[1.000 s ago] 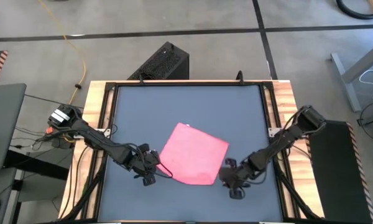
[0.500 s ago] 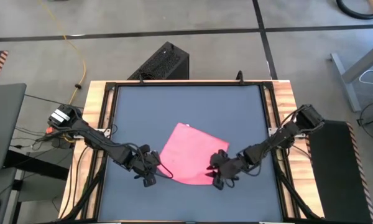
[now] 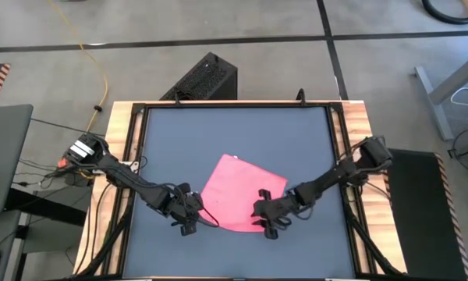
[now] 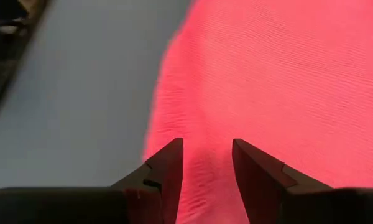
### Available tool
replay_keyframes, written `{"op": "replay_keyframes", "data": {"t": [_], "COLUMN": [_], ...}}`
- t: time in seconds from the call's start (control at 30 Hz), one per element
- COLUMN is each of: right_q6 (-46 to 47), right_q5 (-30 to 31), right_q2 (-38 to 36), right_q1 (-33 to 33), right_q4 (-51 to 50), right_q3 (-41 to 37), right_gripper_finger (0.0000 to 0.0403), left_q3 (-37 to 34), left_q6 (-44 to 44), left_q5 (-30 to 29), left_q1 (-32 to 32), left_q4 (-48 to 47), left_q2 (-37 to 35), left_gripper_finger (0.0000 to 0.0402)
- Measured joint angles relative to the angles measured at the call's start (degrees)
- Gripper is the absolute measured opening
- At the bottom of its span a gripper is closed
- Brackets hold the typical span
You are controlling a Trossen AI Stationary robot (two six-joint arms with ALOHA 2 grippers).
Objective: Roll towel
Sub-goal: Fold the pink microfiber towel
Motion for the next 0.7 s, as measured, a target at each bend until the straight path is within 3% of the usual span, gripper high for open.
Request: {"op": "replay_keyframes", "data": {"t": [0.43, 0.7], "right_q6": [1.0, 1.5], "right_q5": [-4.5, -4.6], "right_q2": [1.5, 0.9], "right_q1": [-0.8, -0.7], "right_q4": [-3.3, -2.4], "right_q3": [1.4, 1.4], "right_gripper_finger": [0.0154, 0.0055], "left_q3": [0.0, 0.0], "left_q6": [0.2, 0.8], "left_q5": [-0.1, -0.6], "left_q1": [0.0, 0.0], "left_q4": [-0.1, -0.1], "left_q2": [0.0, 0.0], "left_gripper_finger": [0.0, 0.0]}}
